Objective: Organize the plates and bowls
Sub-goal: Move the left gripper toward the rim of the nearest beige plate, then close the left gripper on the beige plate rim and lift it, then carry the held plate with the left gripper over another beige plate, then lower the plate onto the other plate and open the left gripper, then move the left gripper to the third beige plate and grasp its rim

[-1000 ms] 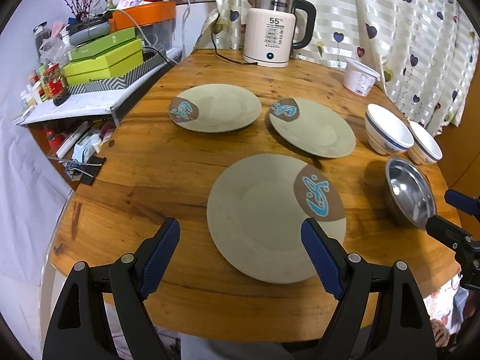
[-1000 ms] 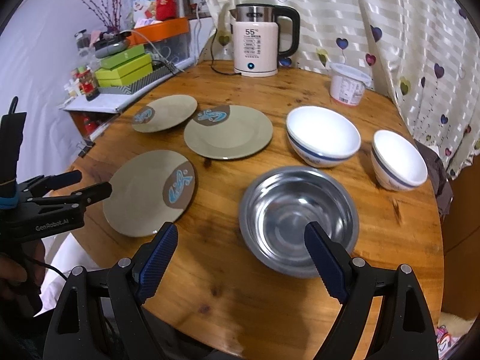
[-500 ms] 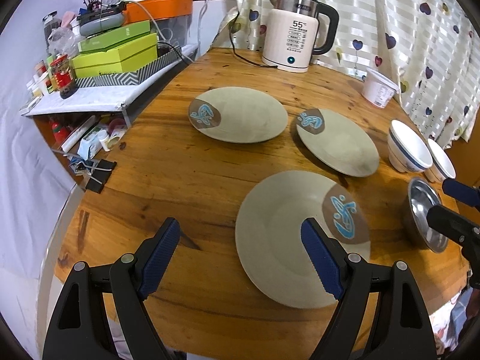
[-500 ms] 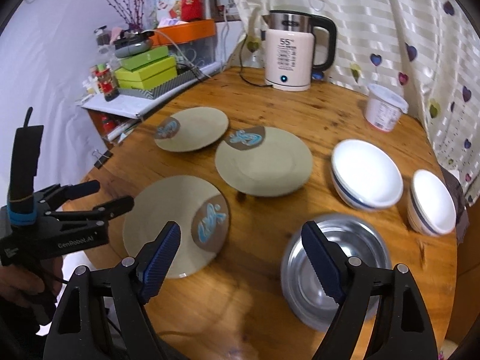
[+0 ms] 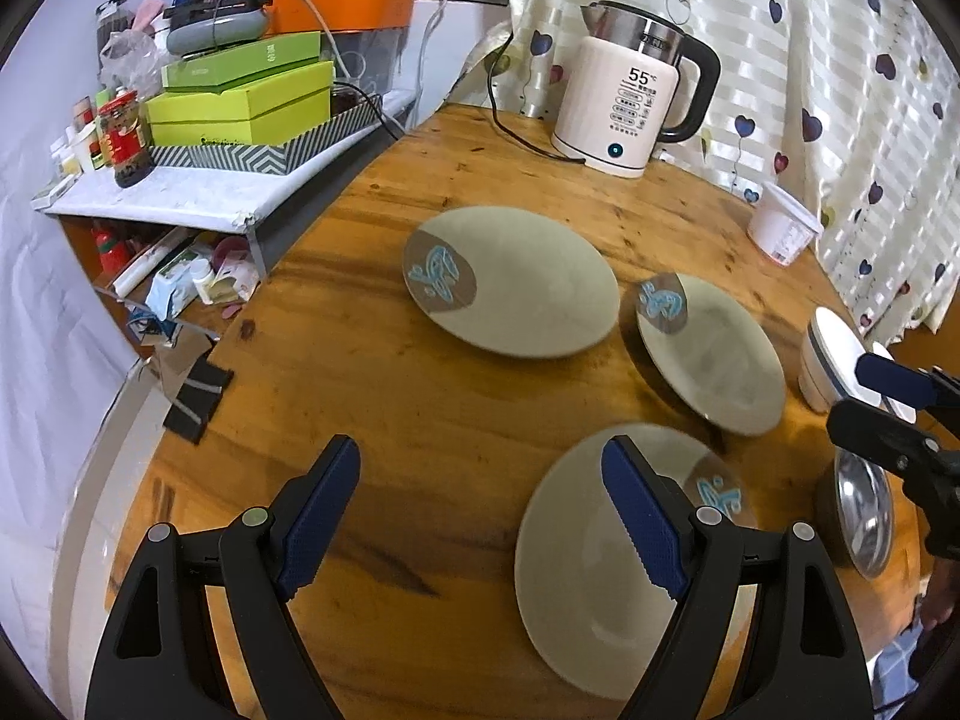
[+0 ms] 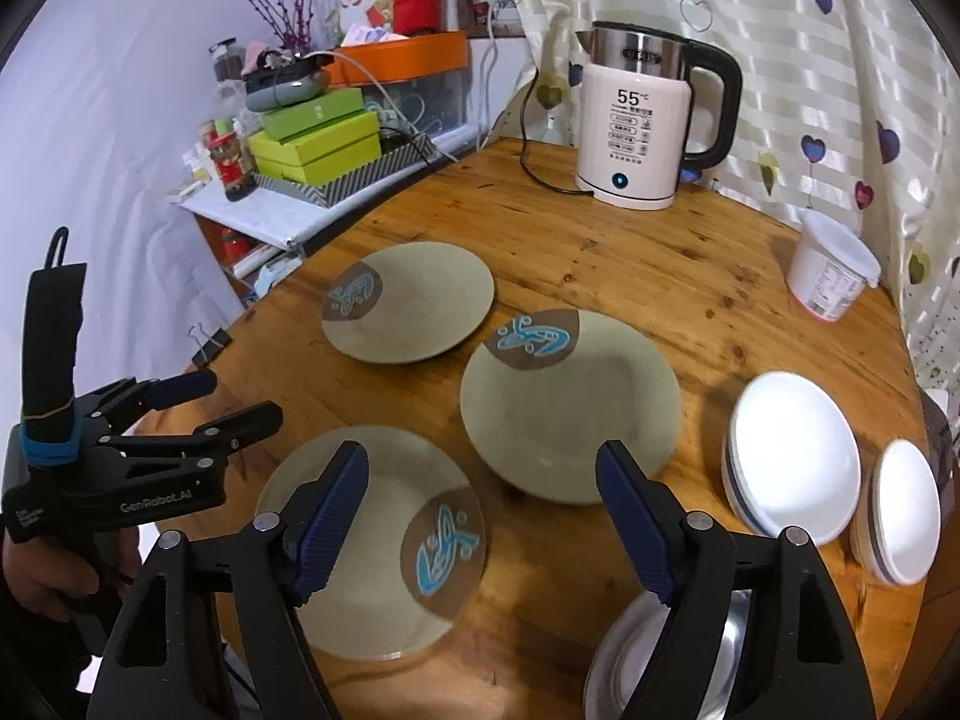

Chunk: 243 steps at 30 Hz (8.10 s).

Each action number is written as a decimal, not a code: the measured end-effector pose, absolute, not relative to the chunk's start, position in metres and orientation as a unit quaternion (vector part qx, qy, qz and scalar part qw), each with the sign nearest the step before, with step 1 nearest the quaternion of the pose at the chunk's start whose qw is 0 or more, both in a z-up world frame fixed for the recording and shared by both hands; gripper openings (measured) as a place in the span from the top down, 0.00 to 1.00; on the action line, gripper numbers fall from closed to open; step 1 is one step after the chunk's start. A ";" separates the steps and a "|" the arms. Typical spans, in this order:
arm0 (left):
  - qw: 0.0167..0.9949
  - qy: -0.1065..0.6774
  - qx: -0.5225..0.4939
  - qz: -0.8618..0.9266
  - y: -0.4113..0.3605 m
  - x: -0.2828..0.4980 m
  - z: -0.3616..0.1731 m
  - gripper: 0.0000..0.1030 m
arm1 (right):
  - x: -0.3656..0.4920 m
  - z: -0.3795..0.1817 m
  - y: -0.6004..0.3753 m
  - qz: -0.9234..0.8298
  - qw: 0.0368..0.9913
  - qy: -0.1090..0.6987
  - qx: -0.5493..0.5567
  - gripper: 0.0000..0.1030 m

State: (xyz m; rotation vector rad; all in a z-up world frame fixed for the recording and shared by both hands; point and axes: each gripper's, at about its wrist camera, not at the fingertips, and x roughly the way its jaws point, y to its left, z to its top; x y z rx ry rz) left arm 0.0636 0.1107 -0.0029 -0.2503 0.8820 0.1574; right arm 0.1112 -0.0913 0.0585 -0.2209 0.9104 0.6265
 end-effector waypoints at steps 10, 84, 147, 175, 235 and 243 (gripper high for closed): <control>0.891 0.421 -0.156 0.072 0.140 0.095 -0.008 0.19 | 0.154 0.052 -0.064 0.316 0.827 0.451 -0.115 0.38; 0.894 0.419 -0.155 0.046 0.135 0.102 0.003 0.69 | 0.205 0.016 -0.035 0.308 0.791 0.527 -0.038 0.80; 0.873 0.466 -0.144 0.018 0.070 0.021 -0.030 0.69 | 0.100 -0.020 -0.098 0.263 0.786 0.558 -0.037 0.76; 0.889 0.433 -0.147 0.006 0.074 0.022 -0.005 0.69 | 0.092 0.018 -0.135 0.278 0.824 0.494 0.002 0.74; 0.886 0.444 -0.129 -0.039 0.060 0.091 0.002 0.63 | 0.137 0.018 -0.178 0.216 0.831 0.508 0.065 0.56; 0.882 0.451 -0.130 -0.044 0.061 0.121 0.003 0.63 | 0.157 0.010 -0.178 0.200 0.826 0.521 0.079 0.56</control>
